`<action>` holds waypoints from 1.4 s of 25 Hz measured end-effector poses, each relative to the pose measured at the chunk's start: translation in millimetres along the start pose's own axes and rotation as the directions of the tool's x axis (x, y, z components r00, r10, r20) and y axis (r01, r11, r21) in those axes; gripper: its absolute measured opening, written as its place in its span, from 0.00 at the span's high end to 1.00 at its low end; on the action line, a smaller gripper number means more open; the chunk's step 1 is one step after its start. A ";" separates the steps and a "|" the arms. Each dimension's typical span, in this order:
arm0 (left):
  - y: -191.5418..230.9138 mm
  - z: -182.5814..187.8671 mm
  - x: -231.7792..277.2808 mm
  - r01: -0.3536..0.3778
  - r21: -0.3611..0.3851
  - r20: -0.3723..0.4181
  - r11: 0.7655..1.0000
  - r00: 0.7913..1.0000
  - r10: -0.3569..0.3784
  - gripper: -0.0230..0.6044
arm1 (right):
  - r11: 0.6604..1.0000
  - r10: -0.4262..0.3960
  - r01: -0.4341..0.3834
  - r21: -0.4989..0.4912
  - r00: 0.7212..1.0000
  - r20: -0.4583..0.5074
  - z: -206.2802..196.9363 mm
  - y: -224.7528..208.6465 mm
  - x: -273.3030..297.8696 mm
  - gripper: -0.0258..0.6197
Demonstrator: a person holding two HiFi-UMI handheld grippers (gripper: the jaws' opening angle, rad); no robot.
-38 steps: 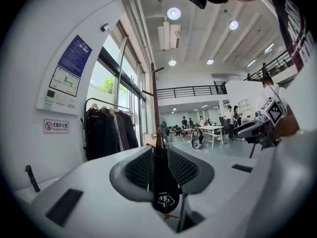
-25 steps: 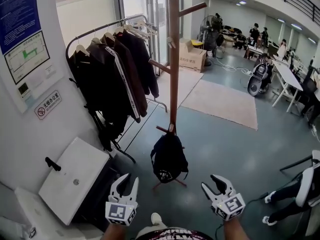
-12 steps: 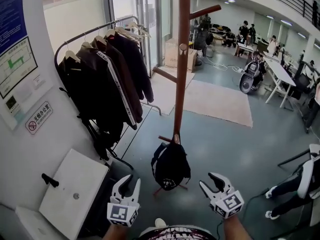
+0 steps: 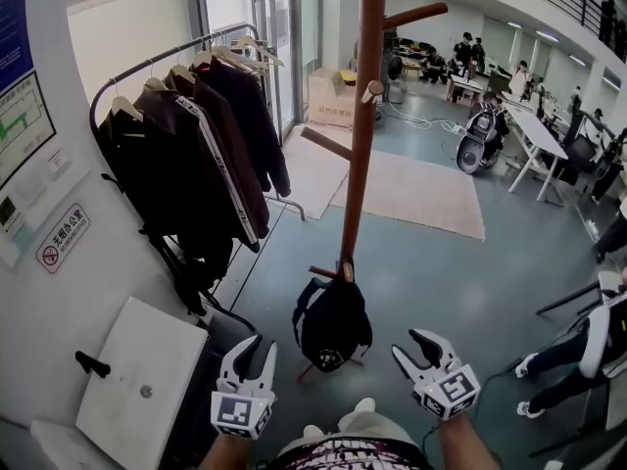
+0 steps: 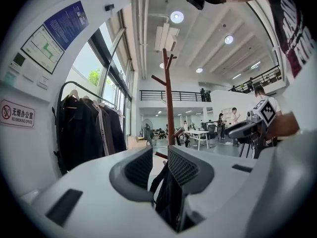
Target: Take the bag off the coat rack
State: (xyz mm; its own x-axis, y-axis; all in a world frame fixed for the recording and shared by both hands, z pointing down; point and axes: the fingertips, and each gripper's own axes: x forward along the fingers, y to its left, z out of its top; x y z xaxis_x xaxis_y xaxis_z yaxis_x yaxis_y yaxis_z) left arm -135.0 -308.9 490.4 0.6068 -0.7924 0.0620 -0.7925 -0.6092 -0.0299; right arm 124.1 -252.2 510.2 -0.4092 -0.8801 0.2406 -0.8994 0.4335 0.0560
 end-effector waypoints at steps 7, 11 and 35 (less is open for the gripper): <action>1.6 -8.2 13.3 0.001 -0.002 -0.015 1.000 1.000 -0.001 0.83 | 1.000 0.011 -0.011 0.010 1.000 -0.004 -3.4 -8.7 19.1 0.68; 1.2 -12.1 28.7 0.005 0.003 -0.028 1.000 1.000 -0.005 0.83 | 0.999 0.037 -0.037 0.013 0.999 0.004 -3.0 -14.8 38.8 0.68; -34.8 -52.3 176.3 0.141 0.026 -0.122 0.990 0.983 -0.137 0.83 | 0.970 0.242 -0.241 0.013 0.969 -0.043 -22.2 -47.1 161.0 0.70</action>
State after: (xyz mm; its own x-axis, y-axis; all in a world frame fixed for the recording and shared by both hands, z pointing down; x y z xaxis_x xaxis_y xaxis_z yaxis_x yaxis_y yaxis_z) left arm -3.7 -425.8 554.6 0.6977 -0.6917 0.1866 -0.6969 -0.7156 -0.0469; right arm 104.0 -410.0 567.8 -0.6073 -0.7401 0.2887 -0.7761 0.6304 -0.0164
